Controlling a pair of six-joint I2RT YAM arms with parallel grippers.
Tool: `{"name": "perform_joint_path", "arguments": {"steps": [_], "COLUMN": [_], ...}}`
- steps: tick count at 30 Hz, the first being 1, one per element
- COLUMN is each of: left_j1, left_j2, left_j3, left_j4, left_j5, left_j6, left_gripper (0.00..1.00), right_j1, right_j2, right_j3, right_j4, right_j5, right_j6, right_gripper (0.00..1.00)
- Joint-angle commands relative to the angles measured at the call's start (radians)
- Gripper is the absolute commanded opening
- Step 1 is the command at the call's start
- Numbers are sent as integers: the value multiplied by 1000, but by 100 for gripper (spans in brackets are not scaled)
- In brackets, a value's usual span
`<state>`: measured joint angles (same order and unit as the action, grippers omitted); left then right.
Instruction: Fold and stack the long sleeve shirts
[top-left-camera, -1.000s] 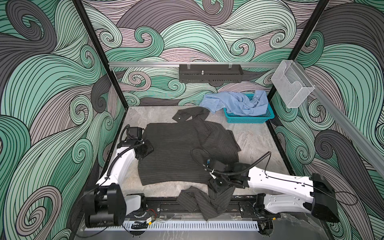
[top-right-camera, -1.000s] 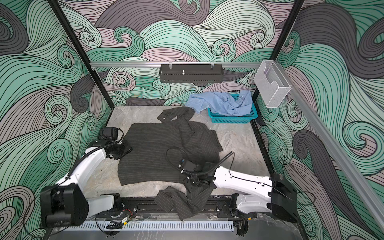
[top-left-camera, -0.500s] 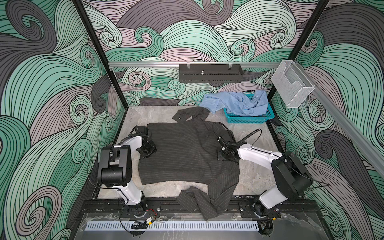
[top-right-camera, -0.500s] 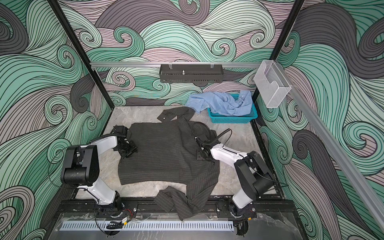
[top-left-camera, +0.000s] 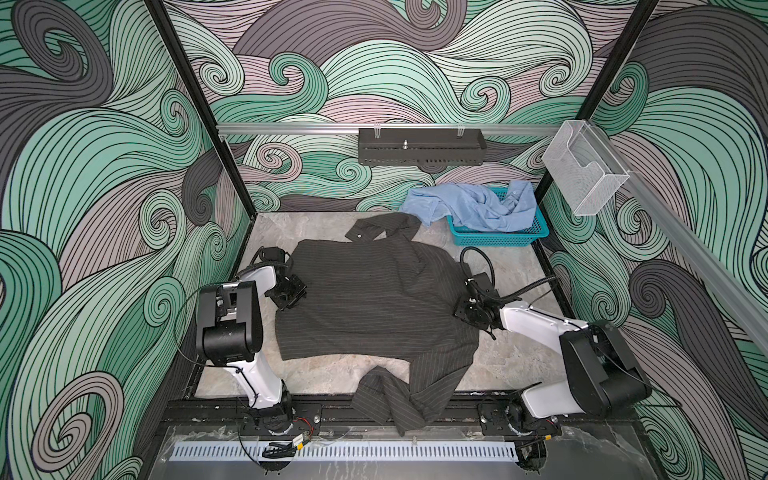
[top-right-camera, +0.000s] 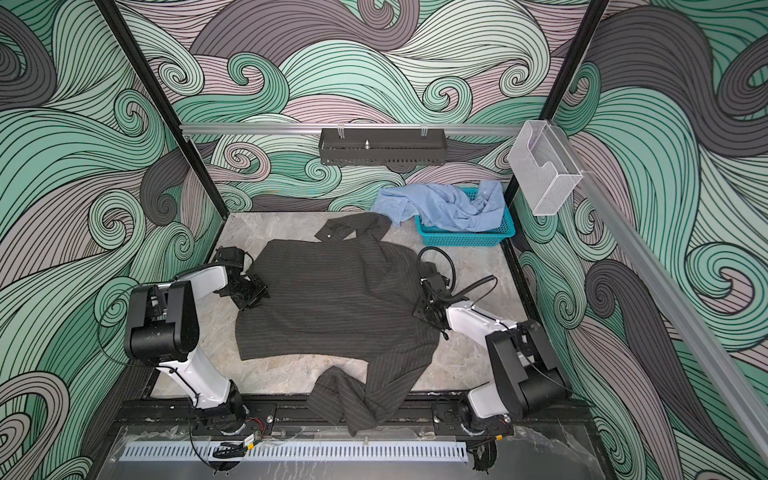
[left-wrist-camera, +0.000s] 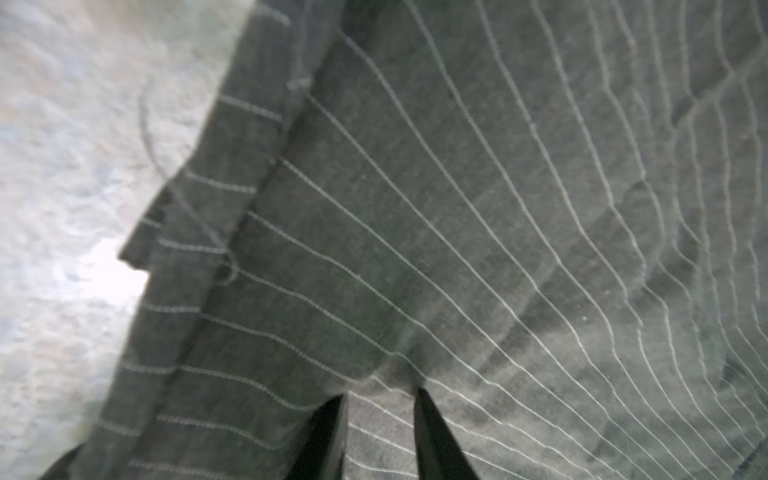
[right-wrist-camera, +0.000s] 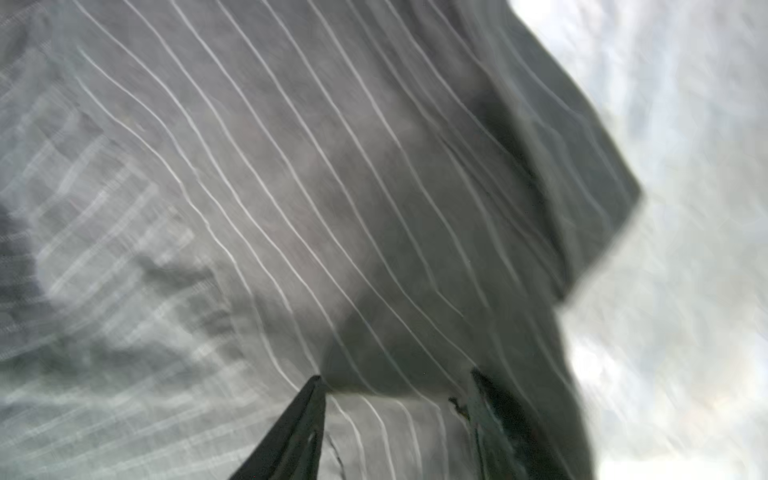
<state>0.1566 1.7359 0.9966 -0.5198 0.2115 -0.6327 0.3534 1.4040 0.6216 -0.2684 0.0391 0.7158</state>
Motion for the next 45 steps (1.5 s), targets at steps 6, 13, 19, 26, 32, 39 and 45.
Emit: {"name": "perform_joint_path", "arguments": {"steps": [6,13,19,26,32,39,45], "left_j1": [-68,-66,-65,-62,-39,-18,-24], "left_j2": [-180,-76,147,446,515,478,441], "left_j3": [71,281,495,784,791,724,706], "left_j4": [-155,-231,-274,-409,-474,-515,-514], "left_j5": [35,42,44,12,-42,-50,21], "left_j6": [70,91,73,88,93,160,198], "left_gripper": [55,55,54,52,51,51,50], "right_j1": [78,70,52,2,-15,-10,-10], "right_j2": [-209,81,402,623,584,385,238], "right_j3": [132,424,690,850,707,439,449], "right_j4": [-239,-260,-268,-338,-381,-427,-409], "right_j5": [84,66,7,-7,-17,-21,-20], "right_j6": [-77,-151,-169,-120,-53,-24,-67], "right_gripper": [66,67,66,64,63,63,69]}}
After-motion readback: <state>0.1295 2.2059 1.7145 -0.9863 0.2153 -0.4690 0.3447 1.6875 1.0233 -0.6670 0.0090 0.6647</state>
